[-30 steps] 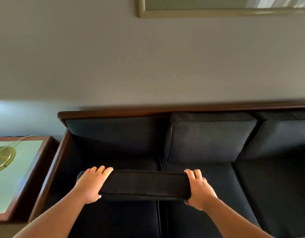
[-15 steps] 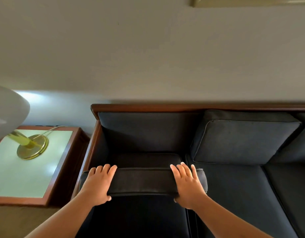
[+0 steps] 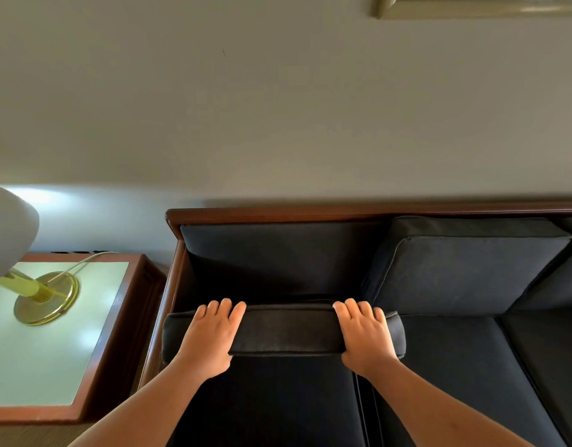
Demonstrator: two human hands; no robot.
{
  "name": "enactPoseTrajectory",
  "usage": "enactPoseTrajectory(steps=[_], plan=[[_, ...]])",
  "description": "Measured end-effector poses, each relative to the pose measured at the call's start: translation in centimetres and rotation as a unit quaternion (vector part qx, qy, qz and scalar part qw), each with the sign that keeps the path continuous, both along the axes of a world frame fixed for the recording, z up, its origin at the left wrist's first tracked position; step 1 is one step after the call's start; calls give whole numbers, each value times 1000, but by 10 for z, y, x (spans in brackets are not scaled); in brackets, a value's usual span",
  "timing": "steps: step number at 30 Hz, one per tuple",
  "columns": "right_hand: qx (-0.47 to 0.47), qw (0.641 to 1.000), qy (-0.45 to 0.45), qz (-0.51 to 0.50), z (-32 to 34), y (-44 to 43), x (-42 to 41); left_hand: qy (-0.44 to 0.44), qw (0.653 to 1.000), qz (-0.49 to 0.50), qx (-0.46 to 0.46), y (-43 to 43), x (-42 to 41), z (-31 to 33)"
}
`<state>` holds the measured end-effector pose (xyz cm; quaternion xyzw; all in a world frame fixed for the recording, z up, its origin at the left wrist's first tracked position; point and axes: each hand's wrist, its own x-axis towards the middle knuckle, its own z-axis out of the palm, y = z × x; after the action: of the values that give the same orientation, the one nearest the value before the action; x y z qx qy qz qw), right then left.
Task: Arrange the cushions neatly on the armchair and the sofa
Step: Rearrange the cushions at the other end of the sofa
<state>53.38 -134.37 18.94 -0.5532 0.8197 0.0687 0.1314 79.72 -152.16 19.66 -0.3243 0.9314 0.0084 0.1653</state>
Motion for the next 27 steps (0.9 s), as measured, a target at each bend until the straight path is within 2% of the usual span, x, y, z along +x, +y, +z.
enactPoseTrajectory(steps=[9,16,21,27], plan=[[52,998,6,-47,-17,-41,-26,-13,999,0,35,-36,-41,-22],[50,992,-33,-111,-28,-108,-77,18,992,109,54,-103,-84,-31],[86,988,-67,-111,-28,-181,-118,-6,986,145,81,-164,-114,-45],[163,967,-107,-167,-49,-235,-141,-53,976,157,141,-205,-147,-67]])
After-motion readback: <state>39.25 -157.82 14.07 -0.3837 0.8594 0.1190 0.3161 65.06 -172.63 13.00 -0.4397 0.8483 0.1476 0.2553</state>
